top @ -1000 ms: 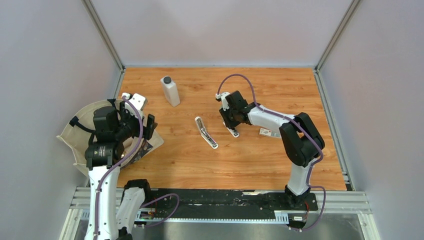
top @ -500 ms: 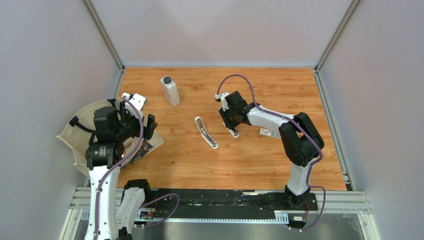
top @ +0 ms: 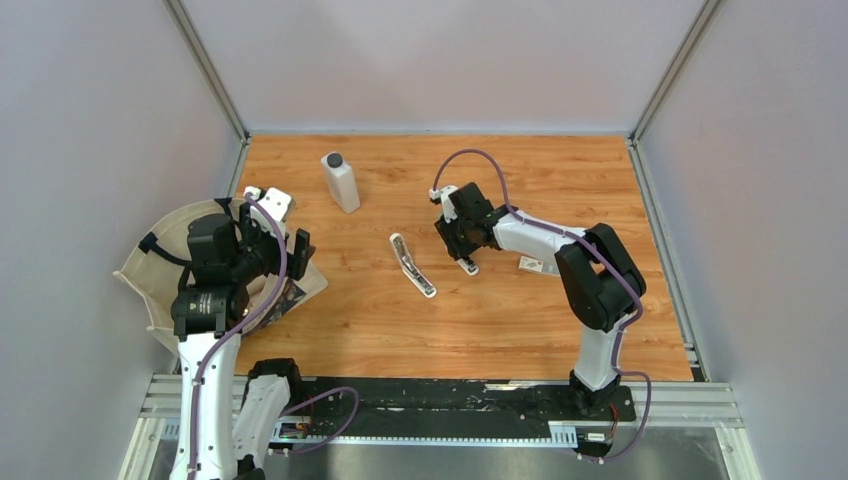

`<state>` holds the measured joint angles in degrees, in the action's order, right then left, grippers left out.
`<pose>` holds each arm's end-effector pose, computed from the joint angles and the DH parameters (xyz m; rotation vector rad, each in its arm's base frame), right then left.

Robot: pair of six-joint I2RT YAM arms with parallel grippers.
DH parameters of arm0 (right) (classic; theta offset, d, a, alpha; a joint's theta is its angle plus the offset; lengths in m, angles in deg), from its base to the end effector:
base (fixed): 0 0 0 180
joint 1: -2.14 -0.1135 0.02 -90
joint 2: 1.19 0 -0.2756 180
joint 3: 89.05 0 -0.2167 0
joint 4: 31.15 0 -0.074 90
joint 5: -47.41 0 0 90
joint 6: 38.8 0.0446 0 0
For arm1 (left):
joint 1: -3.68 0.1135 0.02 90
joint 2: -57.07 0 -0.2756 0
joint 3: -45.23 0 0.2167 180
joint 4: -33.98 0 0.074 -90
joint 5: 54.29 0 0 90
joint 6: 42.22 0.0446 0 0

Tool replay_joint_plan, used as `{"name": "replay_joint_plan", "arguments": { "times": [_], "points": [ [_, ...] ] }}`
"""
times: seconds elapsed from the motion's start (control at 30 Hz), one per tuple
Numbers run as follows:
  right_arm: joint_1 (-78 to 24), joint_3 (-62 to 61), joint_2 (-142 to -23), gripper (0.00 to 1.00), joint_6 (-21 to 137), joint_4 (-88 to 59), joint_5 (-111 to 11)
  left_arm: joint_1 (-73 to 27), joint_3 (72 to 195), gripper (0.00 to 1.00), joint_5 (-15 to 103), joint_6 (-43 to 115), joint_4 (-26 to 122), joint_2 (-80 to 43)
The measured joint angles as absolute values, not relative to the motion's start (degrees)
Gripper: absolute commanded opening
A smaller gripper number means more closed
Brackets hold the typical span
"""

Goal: Load the staples into the stapler

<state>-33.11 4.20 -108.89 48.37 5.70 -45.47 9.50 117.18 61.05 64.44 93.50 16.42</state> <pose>0.3003 0.2150 0.1983 -0.8668 2.4538 0.2725 0.0982 -0.0092 0.3516 0.4568 1.9661 -0.2078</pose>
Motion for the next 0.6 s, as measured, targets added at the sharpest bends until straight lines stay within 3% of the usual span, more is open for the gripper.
{"name": "replay_joint_plan", "arguments": {
  "times": [0.27,0.6],
  "points": [
    [-33.1,3.9,-108.1,0.59,47.1,6.2,-45.6,9.5,117.2,0.87,61.1,64.4,93.5,16.5],
    [-29.4,5.4,-93.8,0.59,43.3,10.0,-46.4,9.5,116.8,0.88,61.1,64.5,93.5,17.1]
  ]
}}
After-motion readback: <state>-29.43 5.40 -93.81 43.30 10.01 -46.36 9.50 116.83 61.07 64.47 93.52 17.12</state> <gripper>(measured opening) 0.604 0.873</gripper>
